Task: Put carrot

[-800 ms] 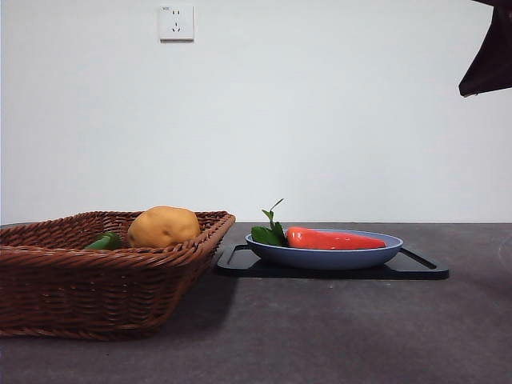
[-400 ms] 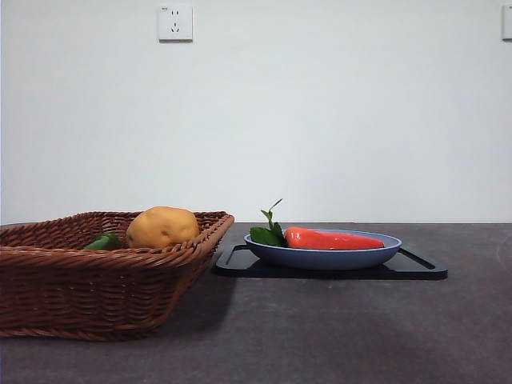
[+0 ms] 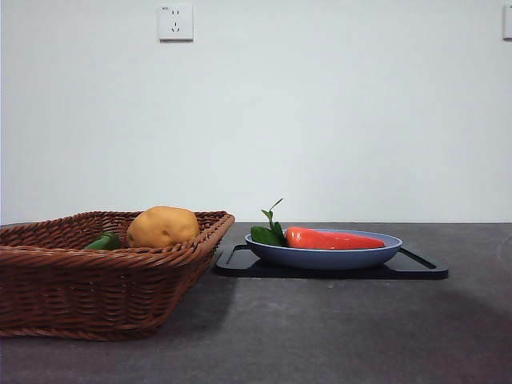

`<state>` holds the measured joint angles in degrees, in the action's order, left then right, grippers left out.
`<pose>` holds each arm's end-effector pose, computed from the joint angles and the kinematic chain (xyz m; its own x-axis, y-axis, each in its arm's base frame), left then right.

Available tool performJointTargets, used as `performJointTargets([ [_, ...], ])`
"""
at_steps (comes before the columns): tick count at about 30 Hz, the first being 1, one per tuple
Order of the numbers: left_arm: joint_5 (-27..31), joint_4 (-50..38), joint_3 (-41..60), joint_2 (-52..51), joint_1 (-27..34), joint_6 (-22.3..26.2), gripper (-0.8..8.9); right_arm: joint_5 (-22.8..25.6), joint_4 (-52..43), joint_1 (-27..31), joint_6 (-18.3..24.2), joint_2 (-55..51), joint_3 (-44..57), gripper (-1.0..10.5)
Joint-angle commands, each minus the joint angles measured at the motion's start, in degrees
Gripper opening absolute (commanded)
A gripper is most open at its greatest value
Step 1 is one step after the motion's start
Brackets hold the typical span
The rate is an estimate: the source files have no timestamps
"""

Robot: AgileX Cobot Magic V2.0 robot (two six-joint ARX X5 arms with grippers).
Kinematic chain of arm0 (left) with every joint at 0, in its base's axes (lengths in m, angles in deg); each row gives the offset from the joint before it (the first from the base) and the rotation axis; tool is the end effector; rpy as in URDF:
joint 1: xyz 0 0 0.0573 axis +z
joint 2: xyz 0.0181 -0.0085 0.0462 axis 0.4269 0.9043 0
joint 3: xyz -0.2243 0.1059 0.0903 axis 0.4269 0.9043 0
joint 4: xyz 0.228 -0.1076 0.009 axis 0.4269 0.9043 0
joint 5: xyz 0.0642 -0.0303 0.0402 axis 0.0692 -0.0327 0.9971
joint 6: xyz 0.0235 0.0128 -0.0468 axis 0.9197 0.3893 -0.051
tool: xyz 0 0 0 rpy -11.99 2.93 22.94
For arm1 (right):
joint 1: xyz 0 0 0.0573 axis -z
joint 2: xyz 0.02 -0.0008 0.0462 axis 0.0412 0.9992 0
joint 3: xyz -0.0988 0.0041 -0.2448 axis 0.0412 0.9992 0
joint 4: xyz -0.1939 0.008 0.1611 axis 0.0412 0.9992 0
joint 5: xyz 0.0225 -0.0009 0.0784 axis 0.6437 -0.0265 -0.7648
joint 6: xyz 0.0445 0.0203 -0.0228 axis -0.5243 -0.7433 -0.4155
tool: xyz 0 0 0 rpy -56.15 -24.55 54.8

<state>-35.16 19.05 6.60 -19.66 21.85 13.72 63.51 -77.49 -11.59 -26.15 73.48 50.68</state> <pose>0.0942 0.0010 0.1536 0.9702 0.1668 -0.1756 -0.1670 0.9859 0.0140 0.0946 0.0085 0.1878 0.9907 -0.0784 -0.1111 0.0813 0.9965 0.0211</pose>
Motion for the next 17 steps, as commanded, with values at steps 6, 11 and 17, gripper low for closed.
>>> performJointTargets([
  [6,0.2,-0.1,0.5,-0.2,0.1,-0.3,0.08,-9.3,-0.8,2.4,0.2,-5.3,7.0,0.1],
  [11,0.2,-0.1,0.5,-0.2,0.1,-0.3,0.08,-13.2,0.6,2.8,1.4,-5.5,7.4,0.1],
  [17,0.2,-0.1,0.5,-0.2,0.1,-0.3,0.08,-13.5,0.5,2.8,0.2,-5.5,7.4,0.1],
])
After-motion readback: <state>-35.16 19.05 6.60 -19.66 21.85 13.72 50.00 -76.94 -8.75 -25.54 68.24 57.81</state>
